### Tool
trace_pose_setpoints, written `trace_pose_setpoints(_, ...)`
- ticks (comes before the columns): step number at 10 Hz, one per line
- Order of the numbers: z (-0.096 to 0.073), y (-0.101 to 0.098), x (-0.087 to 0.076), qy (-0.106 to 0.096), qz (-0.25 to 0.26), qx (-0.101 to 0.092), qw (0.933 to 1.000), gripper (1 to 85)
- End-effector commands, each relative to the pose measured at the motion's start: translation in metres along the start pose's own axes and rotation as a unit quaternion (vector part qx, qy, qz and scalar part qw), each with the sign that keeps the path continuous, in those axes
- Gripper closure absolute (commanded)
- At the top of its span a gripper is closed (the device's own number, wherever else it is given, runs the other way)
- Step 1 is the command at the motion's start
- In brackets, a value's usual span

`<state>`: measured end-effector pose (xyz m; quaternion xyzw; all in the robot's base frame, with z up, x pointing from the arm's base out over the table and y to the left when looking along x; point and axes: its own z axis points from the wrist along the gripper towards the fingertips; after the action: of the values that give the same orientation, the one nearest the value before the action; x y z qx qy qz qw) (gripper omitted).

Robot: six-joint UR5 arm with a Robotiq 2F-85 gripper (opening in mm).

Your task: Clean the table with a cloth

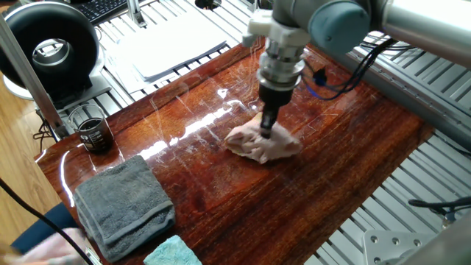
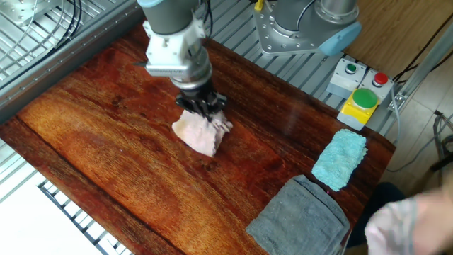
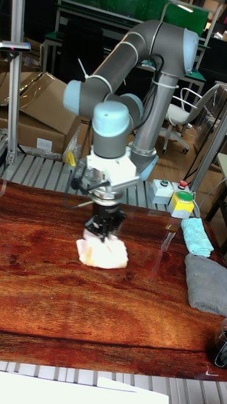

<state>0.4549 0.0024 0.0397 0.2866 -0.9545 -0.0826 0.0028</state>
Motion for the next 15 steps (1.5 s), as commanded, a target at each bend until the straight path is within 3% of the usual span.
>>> trace_pose_setpoints(1, -0.013, -0.044, 0.022, 0.005, -0.070, 0.031, 0.9970, 84.7)
trace_pose_setpoints(2, -0.016, -0.058, 0.026, 0.004, -0.094, 0.040, 0.9948, 84.7)
trace_pose_setpoints(4, -0.023, -0.095, 0.030, 0.008, -0.148, 0.079, 0.9858, 84.7)
trace_pose_setpoints(5, -0.024, -0.102, 0.027, 0.007, -0.159, 0.089, 0.9832, 84.7)
trace_pose_setpoints(6, -0.021, -0.096, 0.021, -0.001, -0.155, 0.079, 0.9848, 84.7)
trace_pose_setpoints(7, -0.013, -0.077, 0.011, -0.017, -0.130, 0.050, 0.9901, 84.7)
trace_pose_setpoints(9, -0.008, -0.079, -0.010, -0.030, -0.136, 0.057, 0.9886, 84.7)
trace_pose_setpoints(10, -0.008, -0.071, -0.017, -0.032, -0.119, 0.043, 0.9914, 84.7)
trace_pose_setpoints(11, -0.005, -0.052, -0.027, -0.044, -0.083, 0.012, 0.9955, 84.7)
trace_pose_setpoints(12, 0.000, -0.041, -0.034, -0.049, -0.053, 0.003, 0.9974, 84.7)
trace_pose_setpoints(13, 0.003, -0.035, -0.035, -0.043, -0.032, 0.007, 0.9985, 84.0)
trace_pose_setpoints(14, 0.004, -0.030, -0.038, -0.037, -0.025, 0.014, 0.9989, 70.3)
trace_pose_setpoints(15, 0.006, -0.017, -0.047, -0.044, -0.032, 0.005, 0.9985, 44.0)
